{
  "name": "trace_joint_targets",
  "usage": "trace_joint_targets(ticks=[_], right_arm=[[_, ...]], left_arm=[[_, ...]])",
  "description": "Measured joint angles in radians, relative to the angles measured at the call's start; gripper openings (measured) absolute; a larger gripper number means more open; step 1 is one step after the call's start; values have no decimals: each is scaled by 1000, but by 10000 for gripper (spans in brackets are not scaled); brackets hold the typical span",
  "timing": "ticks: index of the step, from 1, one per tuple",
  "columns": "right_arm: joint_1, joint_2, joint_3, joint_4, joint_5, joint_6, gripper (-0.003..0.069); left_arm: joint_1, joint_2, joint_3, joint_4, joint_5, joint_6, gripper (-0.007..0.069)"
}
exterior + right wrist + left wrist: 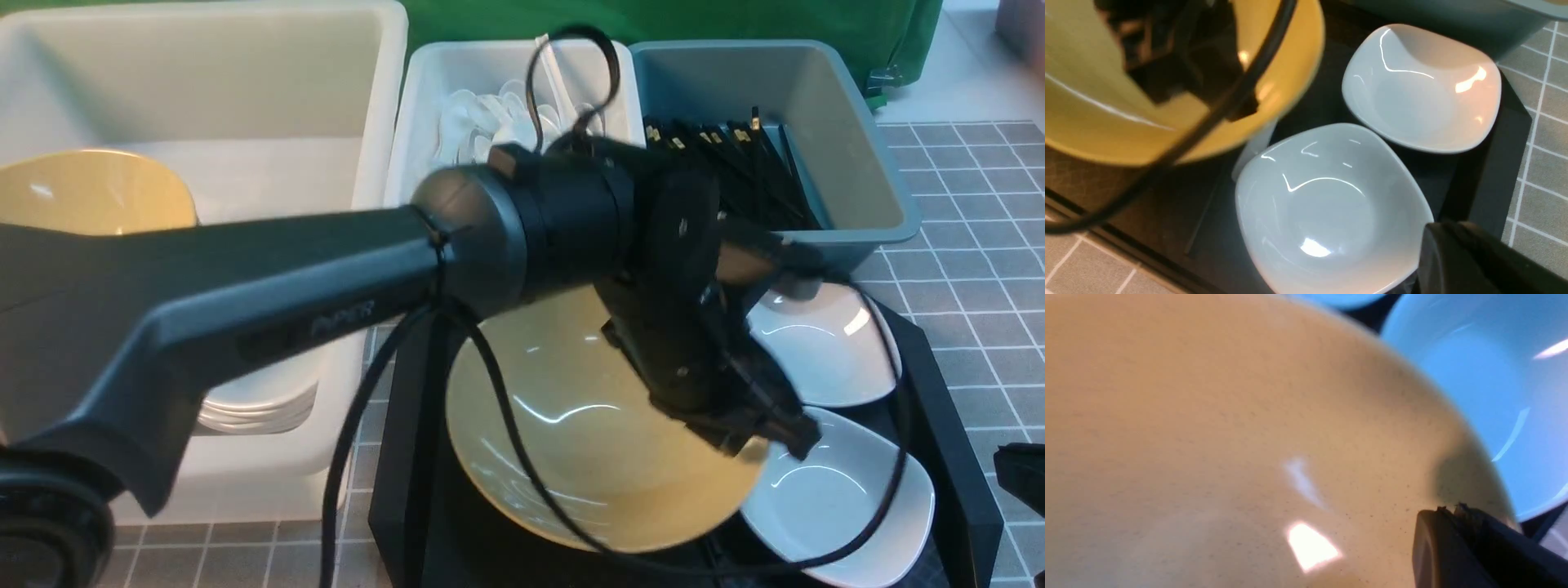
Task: On grey table put chopsticks spoon bowls plates into blue grey white boxes.
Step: 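Grasp the large bowl on the tray by its rim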
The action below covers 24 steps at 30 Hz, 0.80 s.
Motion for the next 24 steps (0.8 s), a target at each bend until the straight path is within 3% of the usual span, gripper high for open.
trace_joint_targets(ticks=[5,9,12,13,15,18,24], right_arm=[[0,0,0,2,-6,0,33],[0,0,0,2,-15,0,34],[0,0,0,2,-15,0,34],[0,0,0,2,-15,0,34],[0,0,0,2,-15,0,34],[0,0,0,2,-16,0,34],[0,0,0,17,-18,0,34]], left_arm=[[84,-33,-44,80,101,-2,6],[144,-37,-47,191,172,-25,78],[189,-37,-47,250,197,-28,232],[193,-37,-47,252,197,-28,242],[212,-30,-47,278,188,-28,375],[224,-1,-47,300,185,-32,463],[230,79,-47,321,175,-46,468]])
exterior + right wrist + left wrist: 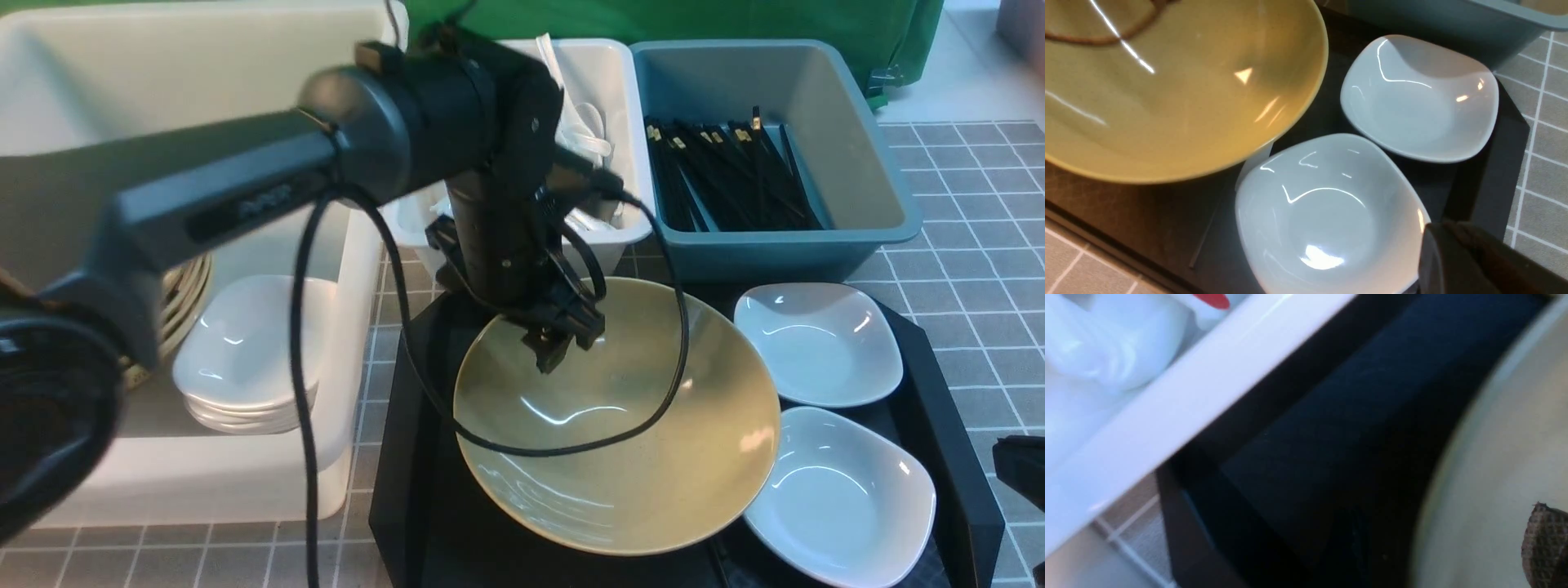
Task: On grey table put chopsticks spoon bowls plates into blue grey white boxes.
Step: 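Grasp the large bowl on the tray by its rim, then place the tan bowl onto the bowl stack in the left bin with the left gripper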
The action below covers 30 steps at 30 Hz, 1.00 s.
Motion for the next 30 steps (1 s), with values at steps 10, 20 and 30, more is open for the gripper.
trace_joint_targets(ticks=[10,20,30], right_arm=[[0,0,15,8,-3,0,34],[0,0,18,8,-3,0,34],[0,0,18,9,-4,0,41]], left_arm=[[20,-67,-1,-101,37,58,46],[259,-384,0,-505,13,343,8],[803,-728,6,-540,64,358,4]])
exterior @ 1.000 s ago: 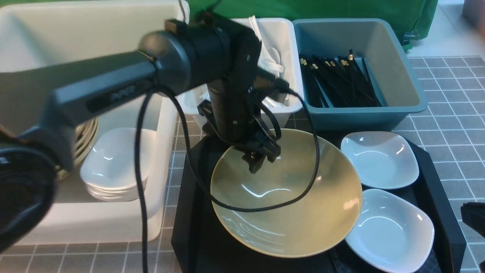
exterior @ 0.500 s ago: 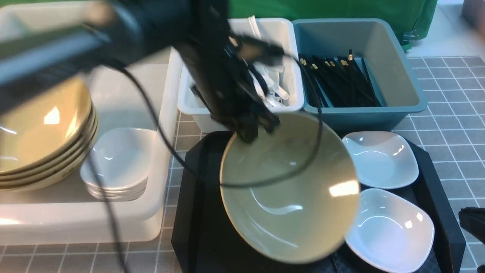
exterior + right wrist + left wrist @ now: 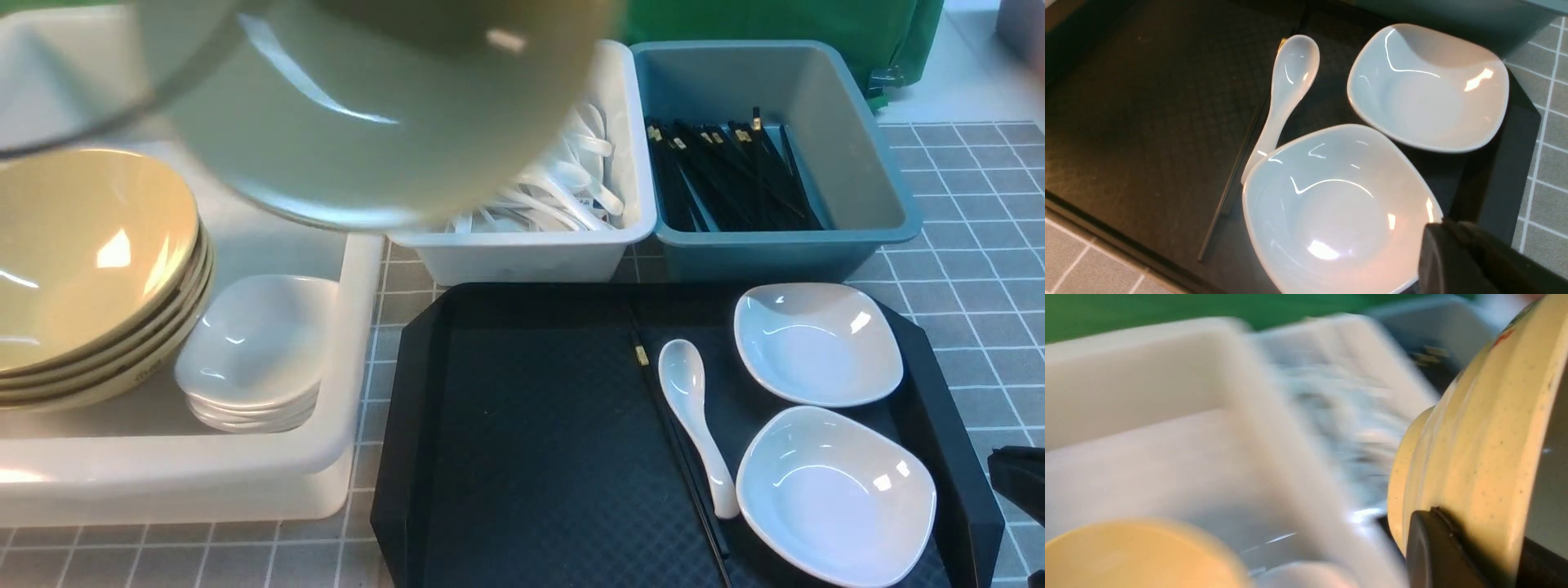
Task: On grey table put chopsticks spoon bowls plates into blue grey white boxes.
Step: 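Place the tan bowl onto the bowl stack in the left bin with the left gripper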
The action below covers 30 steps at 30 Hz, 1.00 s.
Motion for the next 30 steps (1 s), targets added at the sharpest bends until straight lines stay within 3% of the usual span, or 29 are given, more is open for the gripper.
trace_joint_targets(ticks=[4,7,14,18,22,23,26,30], right_arm=[[0,0,0,3,-10,0,43],[0,0,0,9,-11,1,43],[0,0,0,27,-12,1,45],[0,0,1,42,-8,1,45],[0,0,13,53,-6,1,45],[0,0,15,53,-6,1,45],[0,0,34,61,-5,39,46],[0,5,43,62,8,79,64]], left_arm=[[245,-53,84,90,-24,-80,4],[339,-48,184,114,-112,-131,4],[380,15,427,159,-337,-173,4],[380,55,547,152,-547,-182,30],[383,74,591,173,-658,-168,171],[383,74,591,174,-660,-168,182],[383,53,591,178,-657,-163,367],[383,-16,576,158,-628,-162,482]])
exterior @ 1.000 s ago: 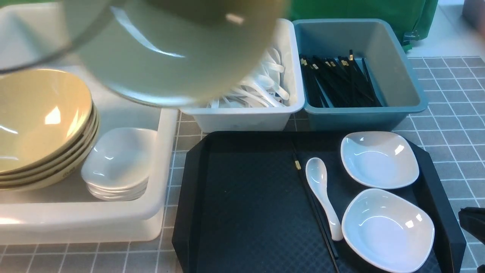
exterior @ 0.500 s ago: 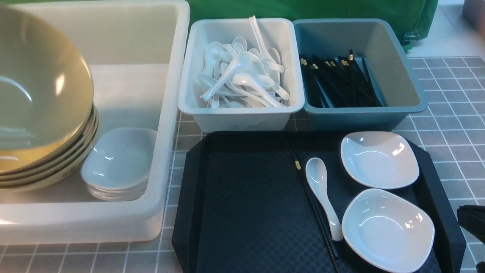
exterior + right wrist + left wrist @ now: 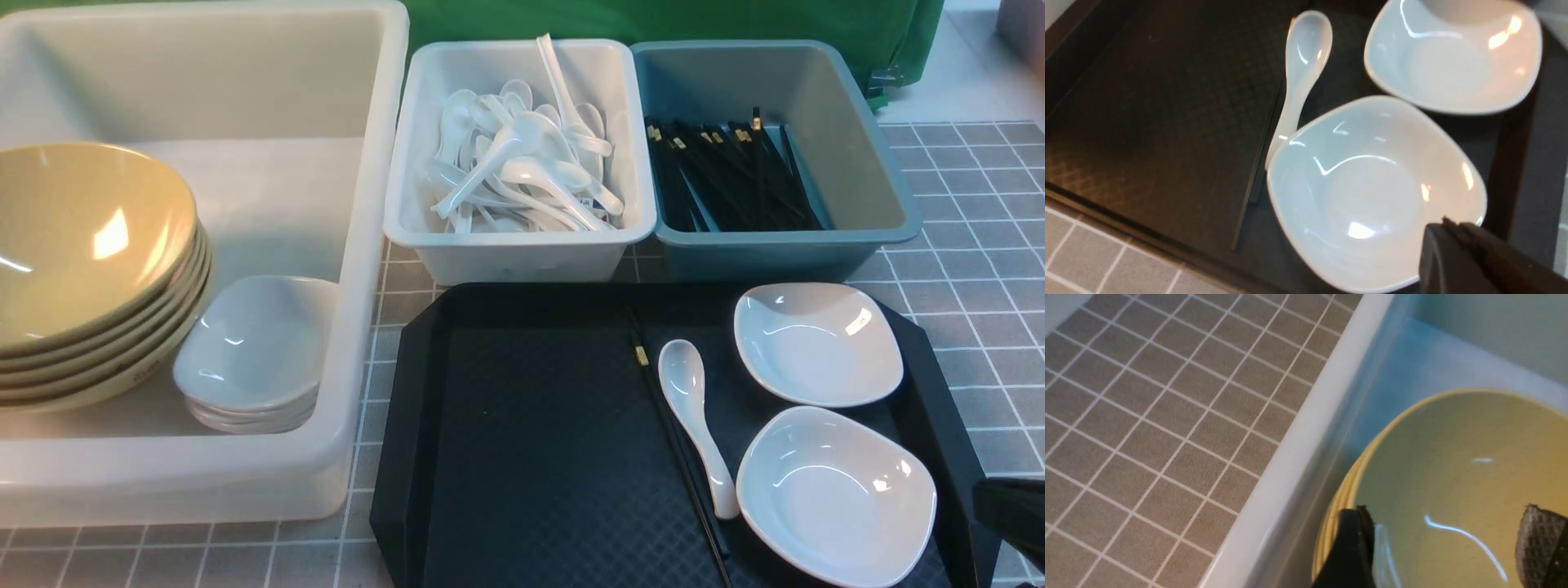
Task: On grey table put chopsticks spoon bowls plates into blue grey white boxes.
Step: 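Place the tan bowl onto the bowl stack in the left bin with the left gripper, then reach for and grasp the small white dish on the black tray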
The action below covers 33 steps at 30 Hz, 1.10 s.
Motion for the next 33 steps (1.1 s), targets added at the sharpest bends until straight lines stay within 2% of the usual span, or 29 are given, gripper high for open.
trace_joint_targets(ticks=[1,3,4,6,7,10,11,13,15,20,27,28,29,32,33], right_arm=[[0,5,0,0,0,0,76],[0,53,-3,1,12,0,146],[0,53,-5,1,14,0,153],[0,129,-27,-1,33,-2,246],[0,129,-30,-1,35,-3,253],[0,280,-97,-21,61,-33,380],[0,307,-111,-26,61,-38,396],[0,418,-167,-50,56,-67,441],[0,507,-205,-71,39,-89,458],[0,708,-277,-105,-39,-105,466],[0,881,-343,-109,-42,-99,455],[0,902,-348,-109,-23,-97,433],[0,903,-347,-110,-18,-96,425],[0,907,-370,-109,23,-92,328],[0,903,-382,-109,36,-89,270]], left_arm=[[0,-24,-7,-17,11,-3,498],[-8,-130,-29,-94,49,-10,519],[-9,-130,-30,-100,51,-10,519],[-53,-225,-36,-172,90,26,493],[-58,-231,-37,-177,99,30,484],[-202,-309,-38,-222,182,99,348],[-220,-316,-38,-223,188,103,315],[-338,-347,-38,-224,228,120,165],[-418,-382,-31,-223,249,136,56],[-560,-520,49,-221,256,188,-8],[-594,-726,233,-109,241,202,-11],[-594,-790,278,-47,225,202,-11],[-594,-797,289,-39,221,202,-11],[-594,-907,371,123,200,164,-11],[-594,-936,398,185,198,133,-11]])
